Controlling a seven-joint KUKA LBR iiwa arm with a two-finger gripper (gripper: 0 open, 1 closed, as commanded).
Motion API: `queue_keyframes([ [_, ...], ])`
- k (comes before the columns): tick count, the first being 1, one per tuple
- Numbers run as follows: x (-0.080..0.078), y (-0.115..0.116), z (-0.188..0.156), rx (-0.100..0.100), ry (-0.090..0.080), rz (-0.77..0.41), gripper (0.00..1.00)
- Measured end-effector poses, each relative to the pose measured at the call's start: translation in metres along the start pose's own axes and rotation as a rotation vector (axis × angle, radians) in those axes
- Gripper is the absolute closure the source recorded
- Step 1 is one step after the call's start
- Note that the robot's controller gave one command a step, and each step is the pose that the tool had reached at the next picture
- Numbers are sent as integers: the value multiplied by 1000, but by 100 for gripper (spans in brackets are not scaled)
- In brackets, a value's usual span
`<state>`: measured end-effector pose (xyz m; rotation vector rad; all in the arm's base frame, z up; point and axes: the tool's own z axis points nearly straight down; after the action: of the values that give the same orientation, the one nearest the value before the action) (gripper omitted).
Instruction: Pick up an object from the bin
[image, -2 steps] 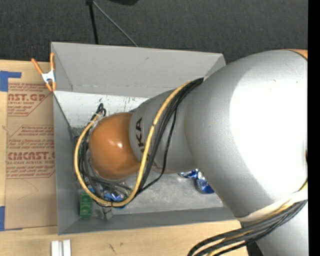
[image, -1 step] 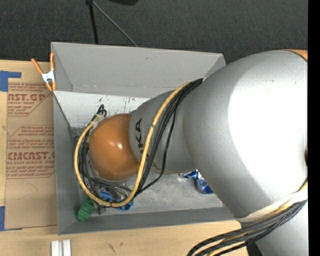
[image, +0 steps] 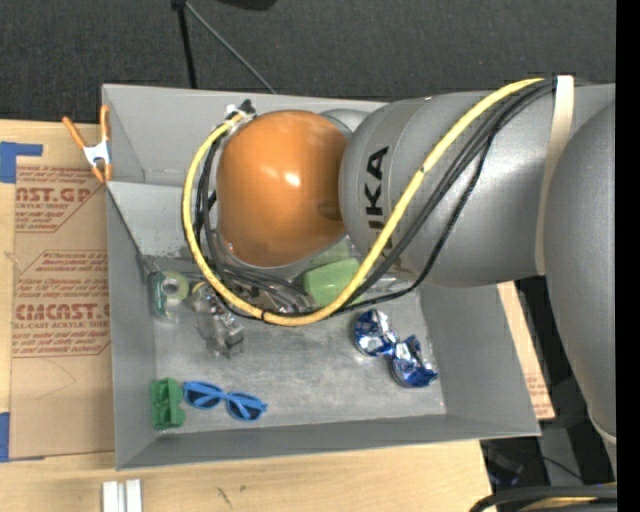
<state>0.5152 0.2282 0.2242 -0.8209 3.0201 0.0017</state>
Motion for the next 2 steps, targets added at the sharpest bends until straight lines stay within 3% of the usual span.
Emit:
queue_keyframes([
  [1,2,2,5,-3,9,-2,0],
  [2,34,1,146,-4,17,23,0],
])
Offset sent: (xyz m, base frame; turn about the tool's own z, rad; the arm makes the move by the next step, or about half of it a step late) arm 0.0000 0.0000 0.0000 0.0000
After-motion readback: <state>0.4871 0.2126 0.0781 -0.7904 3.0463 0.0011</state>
